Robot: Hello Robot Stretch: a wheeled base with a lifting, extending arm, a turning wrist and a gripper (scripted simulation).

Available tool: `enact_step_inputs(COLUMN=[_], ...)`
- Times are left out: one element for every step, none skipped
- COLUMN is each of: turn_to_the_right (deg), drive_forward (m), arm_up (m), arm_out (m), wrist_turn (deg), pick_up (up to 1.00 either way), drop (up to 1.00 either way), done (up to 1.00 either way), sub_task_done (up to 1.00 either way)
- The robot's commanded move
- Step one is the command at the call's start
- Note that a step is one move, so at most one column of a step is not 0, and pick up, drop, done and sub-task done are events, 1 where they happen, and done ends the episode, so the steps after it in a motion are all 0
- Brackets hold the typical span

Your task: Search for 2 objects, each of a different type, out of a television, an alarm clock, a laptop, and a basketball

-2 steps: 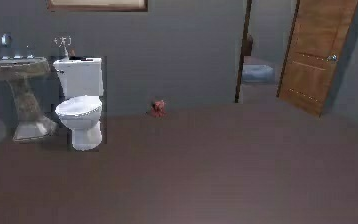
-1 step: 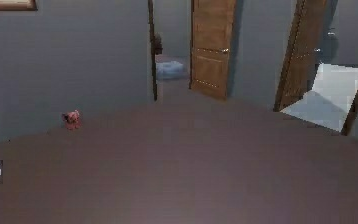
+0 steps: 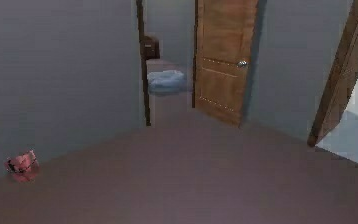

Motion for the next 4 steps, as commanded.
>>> enact_step_inputs(turn_to_the_right=[0.0,0.0,0.0,45.0], drive_forward=[1.00,1.00,0.80,0.00], arm_up=[0.00,0.00,0.00,0.00], arm_out=[0.00,0.00,0.00,0.00], wrist_turn=[0.0,0.0,0.0,0.0], pick_up=[0.00,0.00,0.00,0.00], drop=[0.00,0.00,0.00,0.00], done=[0.00,0.00,0.00,0.00], sub_task_done=[0.00,0.00,0.00,0.00])
